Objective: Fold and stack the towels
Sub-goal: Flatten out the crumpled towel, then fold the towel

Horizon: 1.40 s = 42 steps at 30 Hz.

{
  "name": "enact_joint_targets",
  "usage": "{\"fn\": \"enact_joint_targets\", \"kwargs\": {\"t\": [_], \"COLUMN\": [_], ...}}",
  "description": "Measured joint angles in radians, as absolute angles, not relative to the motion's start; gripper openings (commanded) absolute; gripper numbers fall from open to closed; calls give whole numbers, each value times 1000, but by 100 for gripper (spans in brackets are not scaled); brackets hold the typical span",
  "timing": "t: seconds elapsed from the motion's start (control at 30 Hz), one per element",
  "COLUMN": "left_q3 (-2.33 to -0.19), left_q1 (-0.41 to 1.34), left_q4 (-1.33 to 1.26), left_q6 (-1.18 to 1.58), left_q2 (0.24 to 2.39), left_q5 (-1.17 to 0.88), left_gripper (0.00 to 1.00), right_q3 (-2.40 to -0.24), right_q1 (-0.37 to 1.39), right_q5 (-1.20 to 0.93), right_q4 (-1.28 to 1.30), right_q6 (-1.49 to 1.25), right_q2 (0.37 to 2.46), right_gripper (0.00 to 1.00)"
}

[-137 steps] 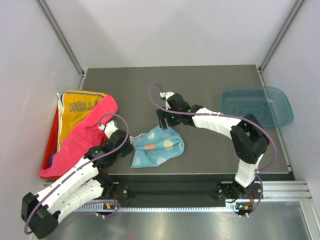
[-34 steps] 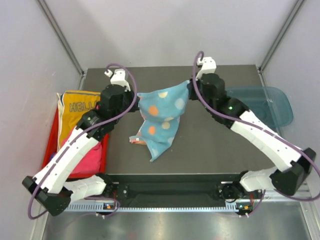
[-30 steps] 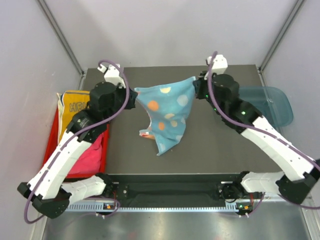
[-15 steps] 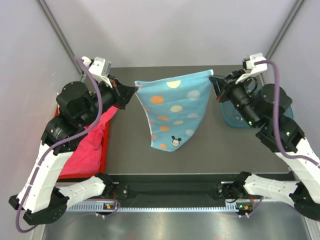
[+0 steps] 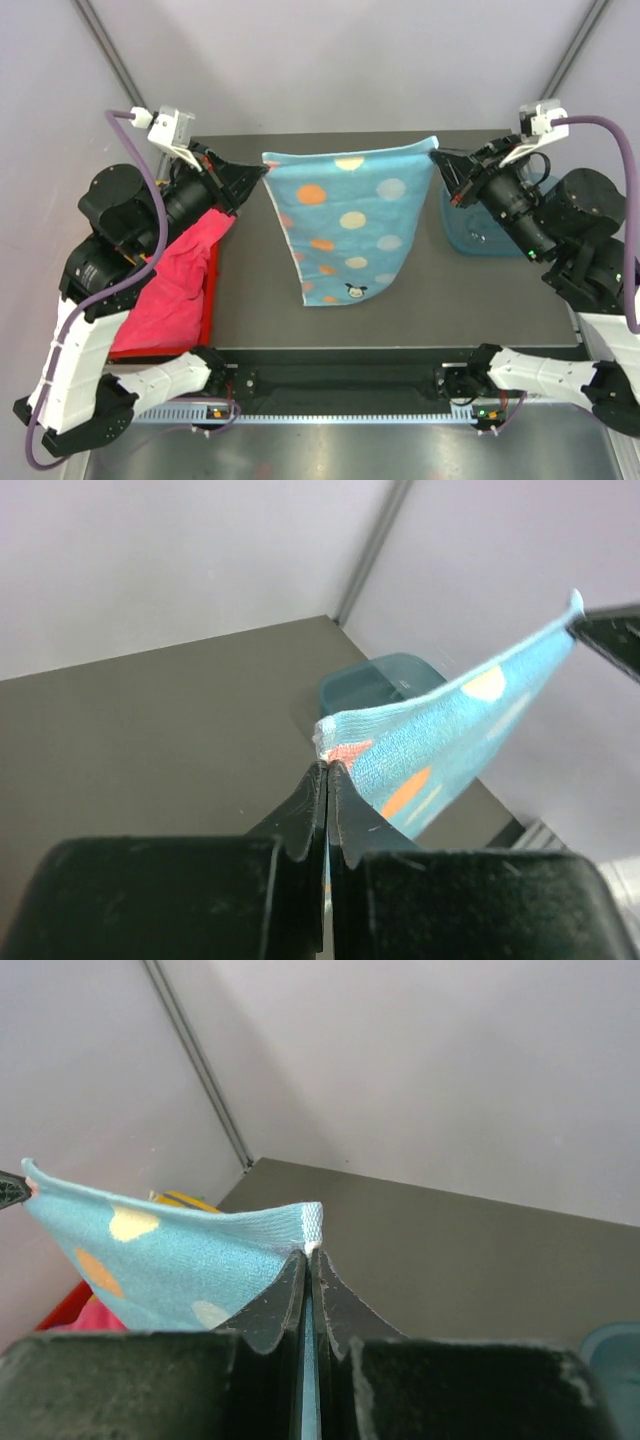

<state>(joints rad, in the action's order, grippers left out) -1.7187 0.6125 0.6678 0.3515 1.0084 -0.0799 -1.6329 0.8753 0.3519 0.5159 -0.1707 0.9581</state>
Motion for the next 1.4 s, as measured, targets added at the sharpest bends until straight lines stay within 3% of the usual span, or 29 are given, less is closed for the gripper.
{"fn": "enact_joint_targets", "kwargs": {"t": [0.23, 0.37, 0.53, 0.73, 0.87, 1.1, 1.4], "left_q3": [-1656, -1637, -1649, -1854, -1973, -1935, -1462], "left_q1": [613, 535, 377, 258, 226, 224, 273], "left_q4": [665, 627, 504, 451, 428, 311, 165], "left_q6": [408, 421, 453, 481, 479, 487, 551], "left_q2": [1085, 1231, 1520, 1923, 2066, 2091, 1945], "left_q5": [113, 174, 153, 99, 72, 22, -34], "left_gripper": [0, 0, 0, 0, 0, 0, 0], "right_q3": [-1617, -1601, -1620, -1828, -1944, -1919, -1465], "right_q1": [870, 768, 570, 456, 412, 373, 372], "right_q5": [473, 481, 358, 229, 167, 129, 91], "right_q4": [516, 476, 368, 305, 253, 144, 56], "right_q6": [-184, -184, -205, -234, -255, -282, -349], "right_q2": [1056, 1186, 1493, 1900, 2057, 2080, 1910], "right_gripper": [0, 0, 0, 1, 0, 0, 0]}}
